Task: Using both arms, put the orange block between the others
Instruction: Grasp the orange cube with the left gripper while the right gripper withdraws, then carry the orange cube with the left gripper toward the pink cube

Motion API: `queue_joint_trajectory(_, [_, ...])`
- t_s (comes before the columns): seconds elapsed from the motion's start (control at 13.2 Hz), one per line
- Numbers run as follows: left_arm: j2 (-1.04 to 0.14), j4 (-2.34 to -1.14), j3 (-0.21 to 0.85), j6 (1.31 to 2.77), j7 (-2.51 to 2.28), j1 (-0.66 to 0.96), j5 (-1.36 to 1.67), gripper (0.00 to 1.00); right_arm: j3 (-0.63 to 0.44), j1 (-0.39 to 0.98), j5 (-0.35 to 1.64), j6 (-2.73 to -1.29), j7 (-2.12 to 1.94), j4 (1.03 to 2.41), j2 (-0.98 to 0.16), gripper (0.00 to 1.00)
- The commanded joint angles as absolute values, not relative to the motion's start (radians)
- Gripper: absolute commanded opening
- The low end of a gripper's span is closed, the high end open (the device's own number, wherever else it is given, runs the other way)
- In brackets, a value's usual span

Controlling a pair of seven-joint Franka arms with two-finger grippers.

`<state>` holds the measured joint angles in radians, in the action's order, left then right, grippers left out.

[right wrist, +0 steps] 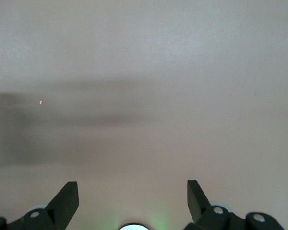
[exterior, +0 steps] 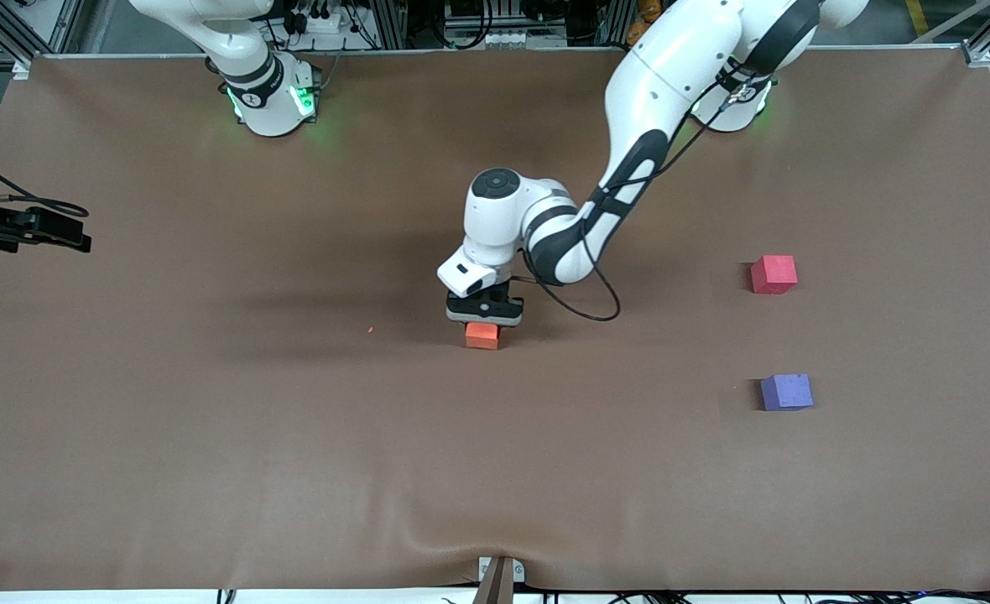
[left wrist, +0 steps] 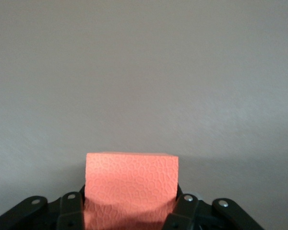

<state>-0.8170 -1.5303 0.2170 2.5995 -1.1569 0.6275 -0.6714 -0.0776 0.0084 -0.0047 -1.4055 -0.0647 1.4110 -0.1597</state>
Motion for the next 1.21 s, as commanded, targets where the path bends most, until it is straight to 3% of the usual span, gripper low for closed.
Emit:
queue_joint_trajectory(0.0, [-0.691, -1.663, 0.277, 2.597, -1.043, 0.519, -0.683, 0.00, -0.064, -0.008, -0.005, -1.405, -0.063, 1.430, -0.143, 1.00])
queue_joint_trajectory(0.15, [-0.651, -1.706, 0.334, 2.597, -0.984, 0.428, -0.683, 0.00, -0.064, -0.006, -0.003, -1.405, -0.063, 1.430, -0.146, 1.00])
queue_joint_trajectory(0.68, [-0.649, -1.681, 0.635, 2.436, -0.631, 0.080, -0.626, 0.00, -0.063, -0.008, -0.002, -1.401, -0.069, 1.427, -0.144, 1.00])
queue_joint_trajectory(1.13, [-0.611, -1.548, 0.710, 2.061, -0.374, -0.044, -0.465, 0.00, -0.058, -0.003, -0.002, -1.390, -0.069, 1.427, -0.141, 1.00])
